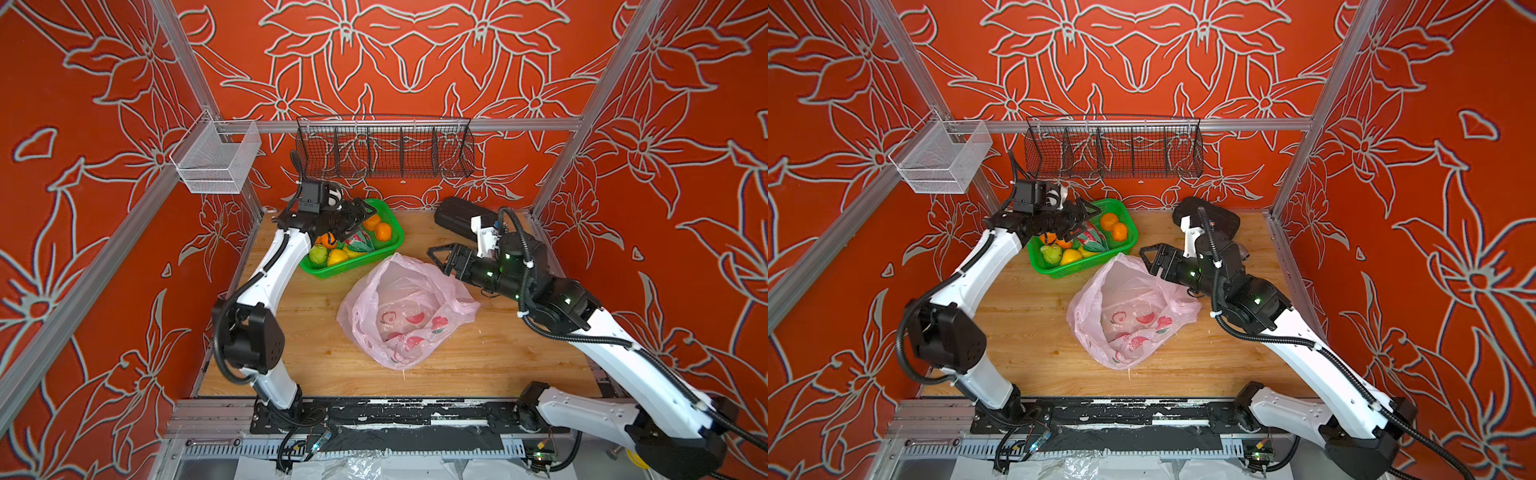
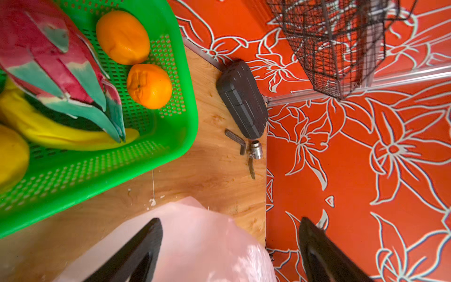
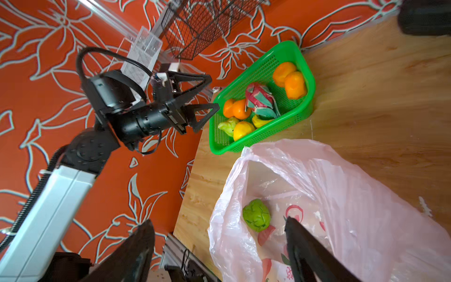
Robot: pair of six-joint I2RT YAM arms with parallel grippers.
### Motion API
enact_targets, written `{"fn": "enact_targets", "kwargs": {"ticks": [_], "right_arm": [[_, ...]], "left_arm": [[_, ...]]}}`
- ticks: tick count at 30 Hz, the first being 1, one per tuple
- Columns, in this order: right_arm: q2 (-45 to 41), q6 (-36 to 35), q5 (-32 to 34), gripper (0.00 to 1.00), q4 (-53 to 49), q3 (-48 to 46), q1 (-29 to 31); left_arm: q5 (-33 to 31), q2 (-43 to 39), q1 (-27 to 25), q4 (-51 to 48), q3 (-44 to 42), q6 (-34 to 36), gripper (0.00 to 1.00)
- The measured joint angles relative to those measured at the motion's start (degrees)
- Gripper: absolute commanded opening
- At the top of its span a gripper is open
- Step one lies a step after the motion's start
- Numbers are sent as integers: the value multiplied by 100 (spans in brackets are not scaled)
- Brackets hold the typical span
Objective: Untie the knot of the plastic bag and take out the fruit
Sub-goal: 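Move the left gripper to the bag rim while the right gripper reaches inside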
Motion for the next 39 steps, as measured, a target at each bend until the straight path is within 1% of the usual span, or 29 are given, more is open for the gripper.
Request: {"fn": "enact_targets", "kwargs": {"ticks": [3,7,11,13,16,19,21,22,23,25,26,27,28,30,31,35,37,39], "right_arm": [[254,-315,-332,81,-7,105,105],[481,-437,-538,80,17,122,363],[577,-444,-586,76,160,28,669],[614,-433,-538,73,177,-68,800],[678,-348,-468,73,214,-337,933],[710,-262,-435,72,308,-756,1045],[750,-216,-389,72,308,-953,1095],[789,-190,-367,71,308,-1016,1121],[824,-170,-354,71,313,-1051,1145],[935,-149,-306,70,374,-1091,1193],[1003,-149,-286,70,426,-1102,1224],[1088,-151,-243,69,503,-1123,1266],[1163,-157,-199,68,614,-1167,1309],[1318,-177,-94,65,804,-1290,1419],[1408,-170,0,64,876,-1357,1473],[1812,-153,229,61,1110,-1530,1661],[2052,-160,293,61,1255,-1534,1746],[2253,-179,332,61,1370,-1521,1821]], "left_arm": [[-208,-704,-120,-326,-411,184,87],[-793,-1655,-608,-820,-1047,339,86],[-1460,-2577,-1154,-1237,-1805,271,86],[-1764,-2887,-1340,-1502,-2085,188,87],[-2162,-3080,-1644,-1832,-2361,129,91],[-2428,-3101,-2013,-2000,-2706,125,96],[-2516,-3080,-2177,-2037,-2916,157,95],[-2544,-3042,-2253,-2041,-3008,186,92],[-2568,-3008,-2306,-2041,-3062,203,85],[-2656,-2900,-2376,-2035,-3158,229,61],[-2697,-2857,-2385,-2052,-3191,256,51],[-2769,-2815,-2391,-2079,-3230,234,42],[-2857,-2791,-2404,-2111,-3279,205,37],[-3036,-2787,-2406,-2186,-3394,144,30],[-3119,-2802,-2406,-2218,-3469,94,29],[-3388,-3040,-2409,-2356,-3836,-114,25],[-3515,-3327,-2409,-2411,-4074,-275,22],[-3620,-3626,-2409,-2444,-4299,-420,22]]}}
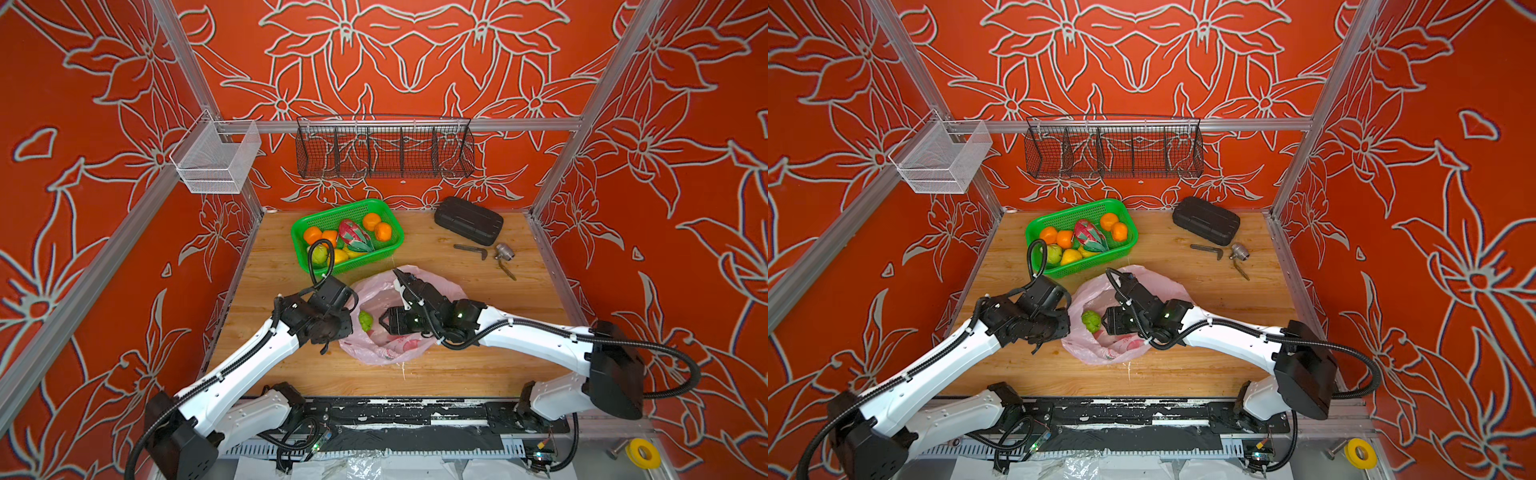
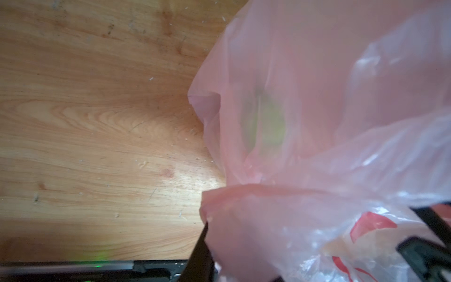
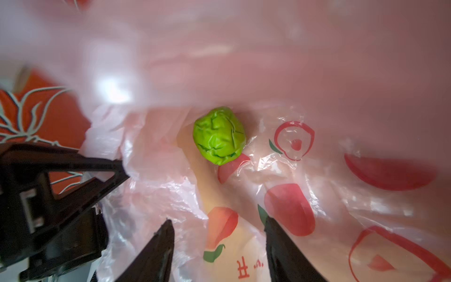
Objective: Untie the knot of the plastic bag and take out the fruit
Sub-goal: 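Move the left gripper to the bag rim while the right gripper reaches inside, then grasp the green chayote inside the bag with the right gripper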
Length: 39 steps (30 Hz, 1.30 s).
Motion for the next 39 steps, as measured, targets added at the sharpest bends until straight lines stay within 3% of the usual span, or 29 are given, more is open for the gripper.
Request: {"fn": "enact_targets", "kwargs": {"ticks": [6,14,19,25,39], "right_arm": [[743,-262,26,61,9,492,114],[1517,-844,4,69,249,1161,208],[1910,-984,0,74,490,1261,295],[2435,-1075,-136,93,704,1558,330],[3329,-975,15,97,1025,2114,393]], "left_arm": [[-317,-697,0,-50,-745,-426,22],[-479,-1119,0,68,-1392,-835,22],[-509,-1279,4,103,-1563,-981,22],[-505,-1370,7,195,-1668,-1091,22],[-479,-1394,44,310,-1707,-1093,22]]}}
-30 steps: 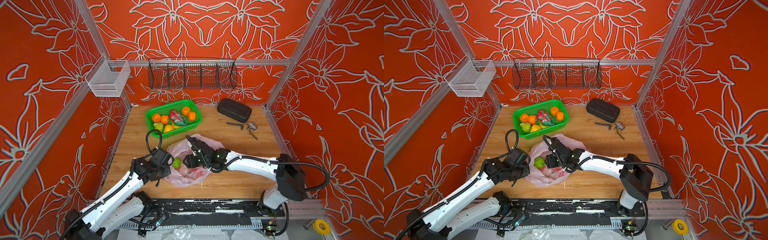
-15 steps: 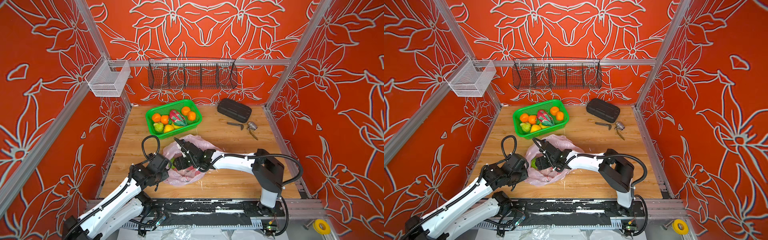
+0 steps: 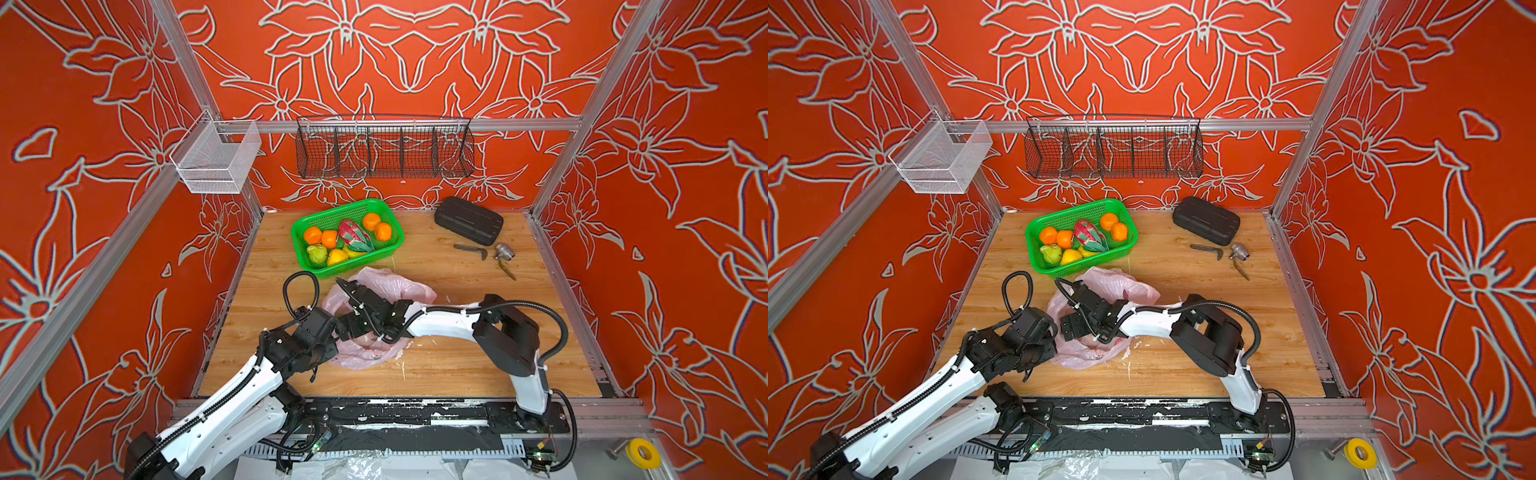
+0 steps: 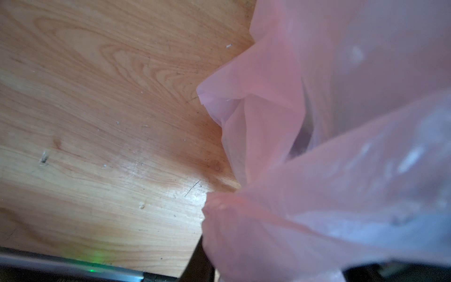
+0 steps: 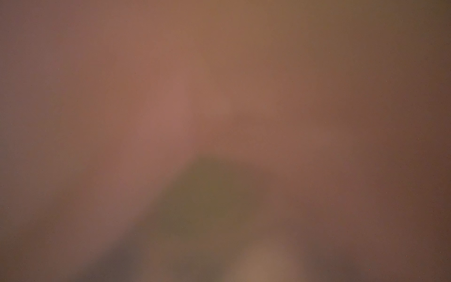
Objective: Untie the knot of the plastic bag and take out the fruit
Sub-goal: 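Grasp the green chayote inside the bag with the right gripper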
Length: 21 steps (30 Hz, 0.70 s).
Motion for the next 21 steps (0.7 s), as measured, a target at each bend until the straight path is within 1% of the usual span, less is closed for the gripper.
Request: {"fn": "enact_targets", "kwargs": {"ticks": [3,5,7,11,13,16,21], "right_arm": [[192,0,-11,97,9,146,0],[245,11,-9,95,11,160,0],[302,33,-7,89,9,210,0],[380,98,-4,72,17,284,0],[380,125,-15,65,22,284,-2],[378,127,-17,59,85,267,-2],[308,127,-17,56,179,127,-9]], "left_arm": [[11,0,9,0,0,-2,22],[24,0,24,0,0,-2,22],[28,0,33,0,0,-2,22],[42,0,42,-2,0,-2,22],[46,0,57,-2,0,-2,22],[46,0,74,-2,0,2,22],[46,76,114,2,0,33,22]]}}
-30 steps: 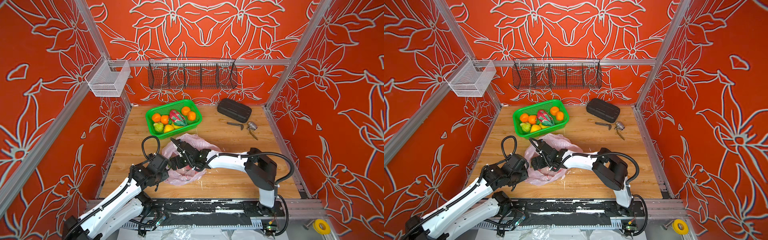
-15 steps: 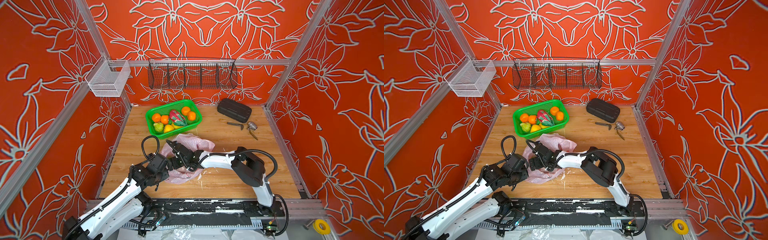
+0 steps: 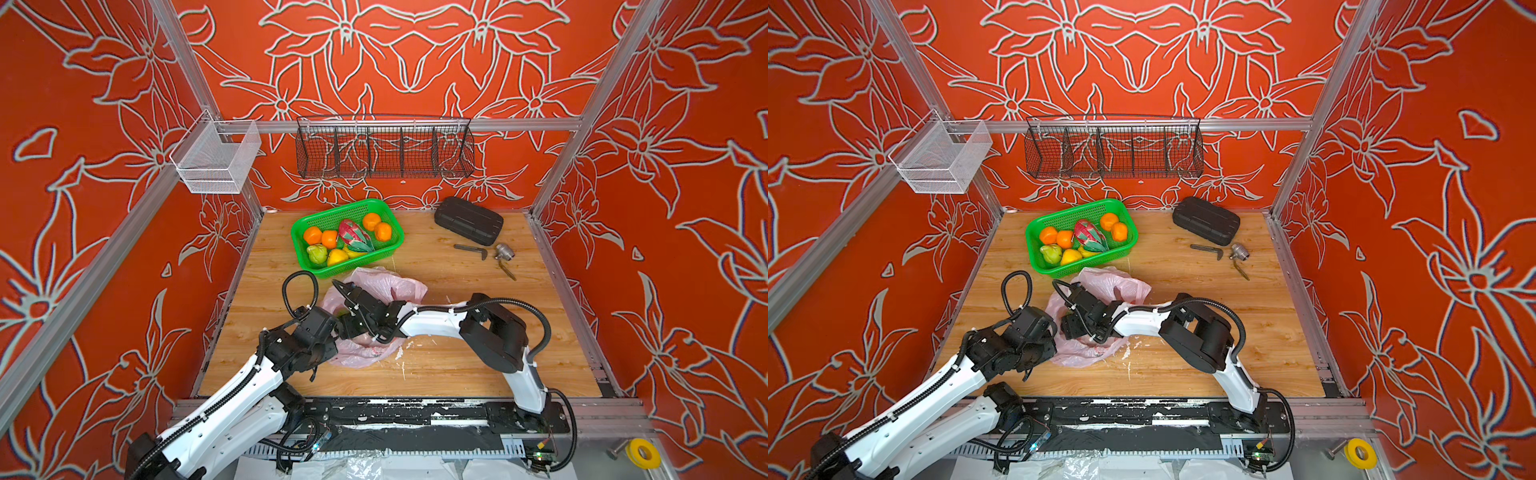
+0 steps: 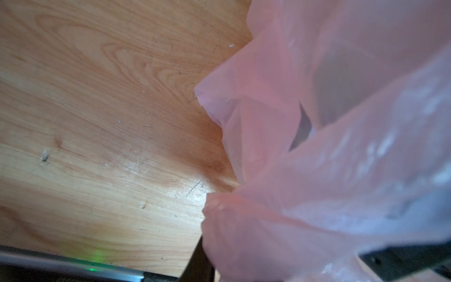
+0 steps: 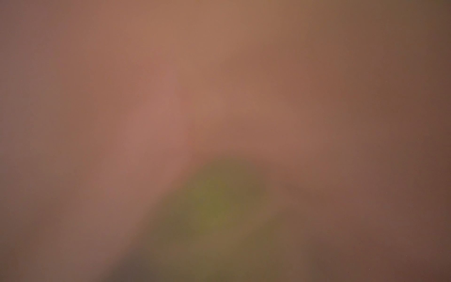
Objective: Untie the knot of the plastic bag and take out the fruit
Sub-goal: 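Grasp the green chayote inside the bag with the right gripper, then lift the green chayote out of the bag toward the left gripper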
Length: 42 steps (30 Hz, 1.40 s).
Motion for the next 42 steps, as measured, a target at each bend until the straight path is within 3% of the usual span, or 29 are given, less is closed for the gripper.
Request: {"fn": "enact_targets", "kwargs": {"ticks": [18,31,35,42], "right_arm": [[-2065,-92,372,54,4,-1532,-111],[-3322,-721,387,56,-293,-2199,-44],[-3560,-791,435,56,-358,-2201,-44],[-4096,-710,713,56,-431,-2286,-74]], "left_arm": [[179,702,367,24,1193,710,23],[413,2223,446,240,2603,1449,26],[479,2485,448,317,2708,1578,34],[498,2400,448,374,2754,1803,64]]}}
